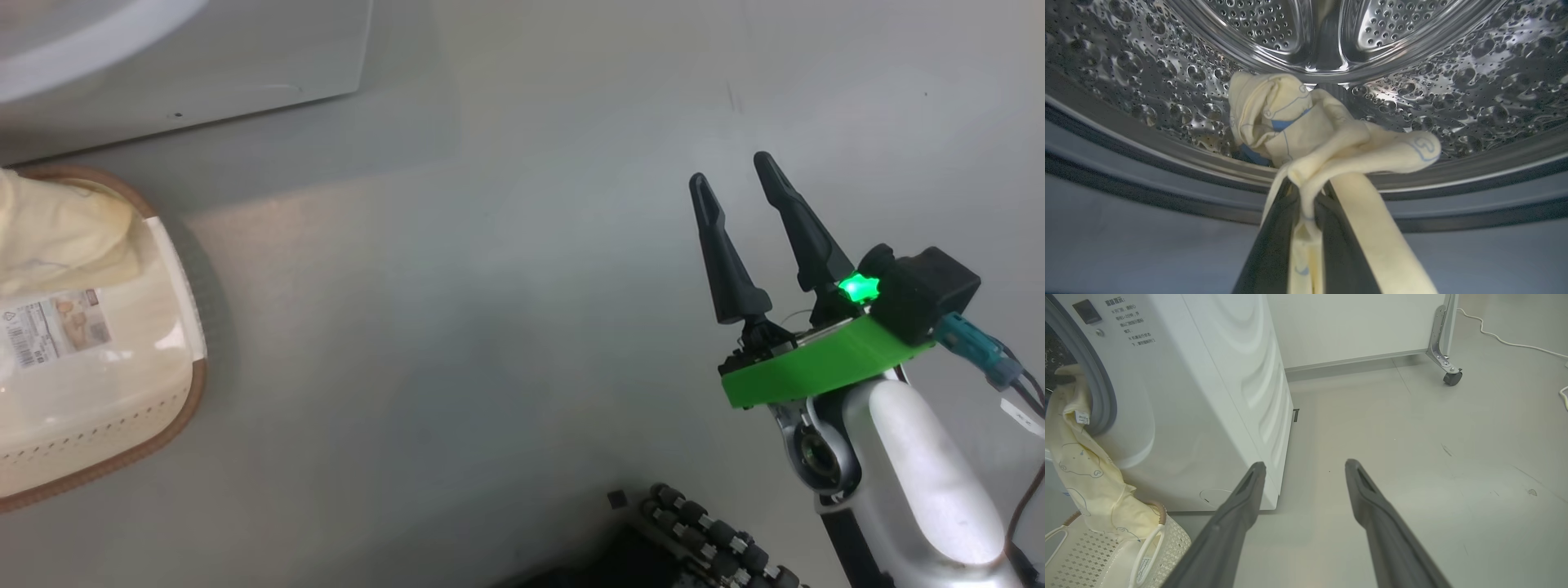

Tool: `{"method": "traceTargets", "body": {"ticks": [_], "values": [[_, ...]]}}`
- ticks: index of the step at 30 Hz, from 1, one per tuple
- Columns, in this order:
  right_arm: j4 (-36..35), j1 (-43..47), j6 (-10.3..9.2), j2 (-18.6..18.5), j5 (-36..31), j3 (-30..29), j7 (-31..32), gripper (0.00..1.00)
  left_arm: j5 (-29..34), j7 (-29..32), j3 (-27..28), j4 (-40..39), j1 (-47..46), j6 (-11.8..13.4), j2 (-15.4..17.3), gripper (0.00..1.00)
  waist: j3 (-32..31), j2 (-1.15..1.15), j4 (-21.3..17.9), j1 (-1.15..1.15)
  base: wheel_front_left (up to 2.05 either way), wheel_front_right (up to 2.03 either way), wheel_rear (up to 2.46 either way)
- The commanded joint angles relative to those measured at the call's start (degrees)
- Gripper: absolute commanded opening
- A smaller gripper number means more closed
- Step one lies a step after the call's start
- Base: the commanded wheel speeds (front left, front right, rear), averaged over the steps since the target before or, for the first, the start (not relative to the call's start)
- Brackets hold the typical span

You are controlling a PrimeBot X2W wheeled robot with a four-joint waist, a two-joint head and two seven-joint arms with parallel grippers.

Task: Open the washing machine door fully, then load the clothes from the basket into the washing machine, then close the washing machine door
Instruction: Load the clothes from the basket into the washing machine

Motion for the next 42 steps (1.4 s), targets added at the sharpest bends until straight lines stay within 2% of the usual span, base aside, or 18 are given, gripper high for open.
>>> {"method": "traceTargets", "body": {"ticks": [1, 4, 7, 8, 14, 16, 20, 21, 23, 24, 25, 33, 42], "values": [[-1.9, -0.3, 0.08, -0.4, 0.5, 1.1, -0.5, 1.00, 0.9, -1.8, 1.8, -2.5, -4.0, -0.1, 4.3, 0.00, 1.4, 0.00, -1.0, -0.01, 0.00, 0.00, 0.00], [-2.2, -0.6, 0.08, -0.4, 1.0, 1.4, -0.5, 1.00, 2.5, -6.0, 1.5, -2.2, -7.2, -0.9, 5.2, 0.00, 2.7, 0.00, -1.8, -0.01, 0.00, 0.00, 0.00], [-2.5, -1.0, 0.08, -0.4, 1.3, 1.8, -0.5, 1.00, 4.8, -13.3, 1.3, -1.4, -10.1, -1.3, 6.1, 0.00, 3.7, 0.00, -2.6, -0.01, 0.00, 0.00, 0.00], [-2.5, -1.0, 0.08, -0.4, 1.3, 1.8, -0.5, 1.00, 4.8, -13.3, 1.3, -1.4, -10.1, -1.3, 6.1, 0.00, 3.7, 0.00, -2.6, -0.01, 0.00, 0.00, 0.00], [-2.9, -1.0, 0.08, -0.4, 1.8, 2.0, -0.5, 1.00, 8.2, -26.2, 0.6, 2.3, -13.9, -1.7, 6.7, 0.00, 4.7, 0.00, -3.4, -0.01, 0.00, 0.00, 0.00], [-2.9, -1.0, 0.08, -0.4, 1.8, 1.9, -0.5, 1.00, 8.5, -27.9, 0.3, 4.7, -14.2, -1.8, 6.4, 0.00, 4.8, 0.00, -3.4, -0.01, 0.00, 0.00, 0.00], [-2.9, -1.0, 0.08, -0.4, 1.9, 2.2, -0.5, 1.00, 7.2, -26.4, 0.6, 10.6, -14.6, -1.4, 5.4, 0.00, 4.9, 0.00, -3.5, -0.01, 0.00, 0.00, 0.00], [-2.8, -1.1, 0.08, -0.4, 1.9, 2.2, -0.5, 1.00, 6.9, -26.2, 0.6, 11.6, -14.8, -1.4, 5.2, 0.14, 4.9, 0.00, -3.4, -0.01, 0.00, 0.00, 0.00], [-2.8, -1.2, 0.08, -0.4, 1.9, 2.1, -0.5, 1.00, 6.7, -25.9, 0.4, 13.2, -15.3, -1.6, 5.0, 0.67, 5.0, 0.00, -3.4, -0.01, 0.00, 0.00, 0.00], [-2.8, -1.2, 0.08, -0.4, 1.9, 2.1, -0.5, 1.00, 6.7, -25.8, 0.3, 14.0, -15.6, -1.7, 4.9, 0.87, 5.0, 0.00, -3.4, -0.01, 0.00, 0.00, 0.00], [-2.8, -1.3, 0.08, -0.4, 1.9, 2.0, -0.5, 1.00, 6.8, -25.8, 0.0, 14.6, -15.9, -1.8, 4.9, 1.00, 5.0, 0.00, -3.4, -0.01, 0.00, 0.00, 0.00], [-2.4, -1.7, 0.08, -0.4, 1.4, 0.9, -0.5, 1.00, 5.9, -27.6, -0.7, 18.5, -15.7, -2.5, 3.1, 1.00, 4.0, 0.00, -2.1, -0.01, 0.00, 0.00, 0.00], [-2.1, -1.1, 0.08, -0.4, -0.2, -0.5, -0.5, 1.00, 4.4, -33.4, -0.8, 21.5, -8.5, -1.9, -1.2, 1.00, 0.1, 0.00, 0.7, -0.01, 0.00, 0.00, 0.00]]}}
